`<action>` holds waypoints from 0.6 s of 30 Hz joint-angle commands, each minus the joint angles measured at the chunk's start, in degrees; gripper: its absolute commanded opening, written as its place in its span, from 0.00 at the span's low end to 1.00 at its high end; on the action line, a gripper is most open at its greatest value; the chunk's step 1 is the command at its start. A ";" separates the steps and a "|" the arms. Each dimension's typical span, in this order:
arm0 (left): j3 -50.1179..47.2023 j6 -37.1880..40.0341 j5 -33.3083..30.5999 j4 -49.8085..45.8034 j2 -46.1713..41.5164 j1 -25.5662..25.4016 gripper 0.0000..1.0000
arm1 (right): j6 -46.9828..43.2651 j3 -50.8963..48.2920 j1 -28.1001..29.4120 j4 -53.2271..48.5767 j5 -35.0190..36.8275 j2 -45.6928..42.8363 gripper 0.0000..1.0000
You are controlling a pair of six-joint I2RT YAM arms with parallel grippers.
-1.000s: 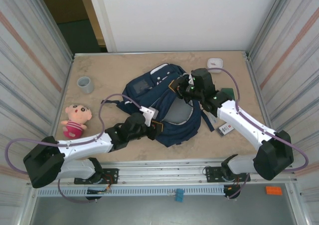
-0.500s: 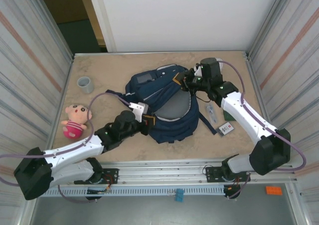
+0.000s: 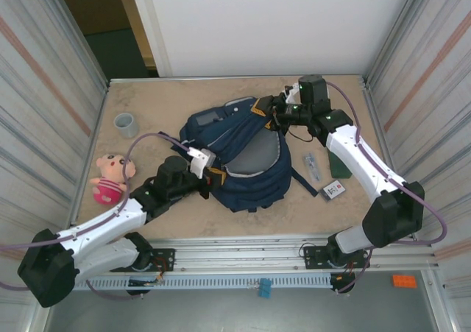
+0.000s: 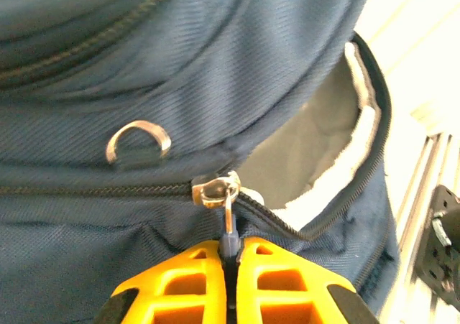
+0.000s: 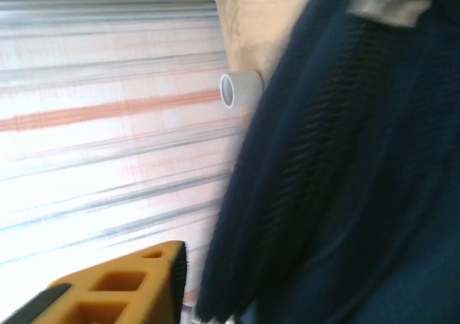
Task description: Pack the student bag
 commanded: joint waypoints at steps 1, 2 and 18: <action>1.03 2.43 4.06 3.27 0.15 -0.11 0.00 | 0.78 -4.88 2.54 7.92 0.20 -3.89 0.49; 1.16 2.26 3.57 3.62 0.73 -0.43 0.00 | 1.91 -6.98 3.64 9.25 1.58 -4.52 0.52; 4.25 1.67 -0.42 1.18 6.28 -1.51 0.04 | -1.85 -14.87 13.18 1.92 17.83 -11.00 0.14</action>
